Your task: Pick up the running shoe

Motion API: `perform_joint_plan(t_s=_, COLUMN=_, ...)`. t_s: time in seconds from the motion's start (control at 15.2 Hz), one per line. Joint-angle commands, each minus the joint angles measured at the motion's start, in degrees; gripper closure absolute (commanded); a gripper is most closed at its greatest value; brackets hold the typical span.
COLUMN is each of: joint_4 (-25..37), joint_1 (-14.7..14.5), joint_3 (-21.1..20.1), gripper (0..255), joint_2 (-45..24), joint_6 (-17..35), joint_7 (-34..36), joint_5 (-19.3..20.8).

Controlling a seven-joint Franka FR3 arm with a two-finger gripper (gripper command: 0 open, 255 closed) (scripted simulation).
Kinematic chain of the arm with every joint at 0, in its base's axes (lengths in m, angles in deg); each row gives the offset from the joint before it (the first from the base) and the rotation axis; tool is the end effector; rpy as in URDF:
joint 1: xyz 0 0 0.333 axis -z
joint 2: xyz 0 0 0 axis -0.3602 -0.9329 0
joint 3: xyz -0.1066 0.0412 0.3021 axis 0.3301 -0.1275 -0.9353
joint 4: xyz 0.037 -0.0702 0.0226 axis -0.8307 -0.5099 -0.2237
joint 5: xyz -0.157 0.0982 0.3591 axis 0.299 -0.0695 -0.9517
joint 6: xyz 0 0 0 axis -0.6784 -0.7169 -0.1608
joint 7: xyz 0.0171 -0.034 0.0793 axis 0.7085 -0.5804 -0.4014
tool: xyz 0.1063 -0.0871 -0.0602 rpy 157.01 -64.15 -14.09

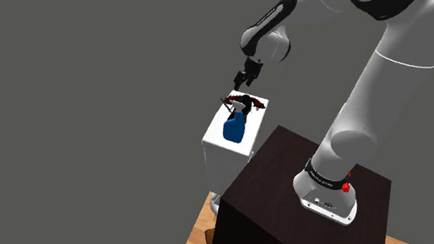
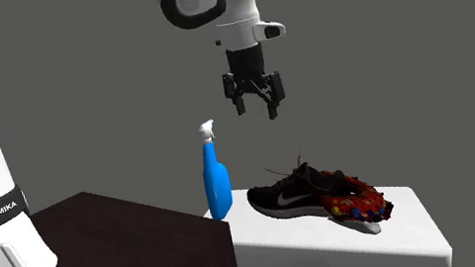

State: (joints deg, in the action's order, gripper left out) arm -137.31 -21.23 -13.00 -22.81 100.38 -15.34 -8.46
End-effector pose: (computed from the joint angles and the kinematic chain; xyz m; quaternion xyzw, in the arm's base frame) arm 0.4515 -0.2244 0.2499 -0.9886 0.0849 -0.1128 0.0529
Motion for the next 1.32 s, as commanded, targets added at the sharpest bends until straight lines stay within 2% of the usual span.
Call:
perform_joint_plan(t_s=0.0, joint_4=2.6, joint_1=1.1, joint_3=0.0, gripper=0, joint_2=-5.4, joint_6=1.1, joint_7=-6.7, joint_5=-7.6)
perform_joint_plan(t_s=0.26, joint_4=9.0, joint_1=5.9, joint_3=-3.4, gripper=0, joint_2=-15.4, joint_6=1.6, joint_7=-16.2, joint_5=-19.0)
perform_joint_plan(t_s=0.59, joint_4=18.0, joint_1=12.5, joint_3=-7.8, gripper=0, joint_2=-26.7, joint_6=1.4, joint_7=-23.6, joint_5=-28.0)
perform_joint_plan(t_s=1.06, joint_4=20.1, joint_1=15.0, joint_3=-11.0, gripper=0, joint_2=-31.7, joint_6=3.9, joint_7=-28.0, joint_5=-32.7)
perform_joint_plan(t_s=1.25, joint_4=20.3, joint_1=15.2, joint_3=-11.3, gripper=0, joint_2=-32.1, joint_6=4.1, joint_7=-28.4, joint_5=-33.0)
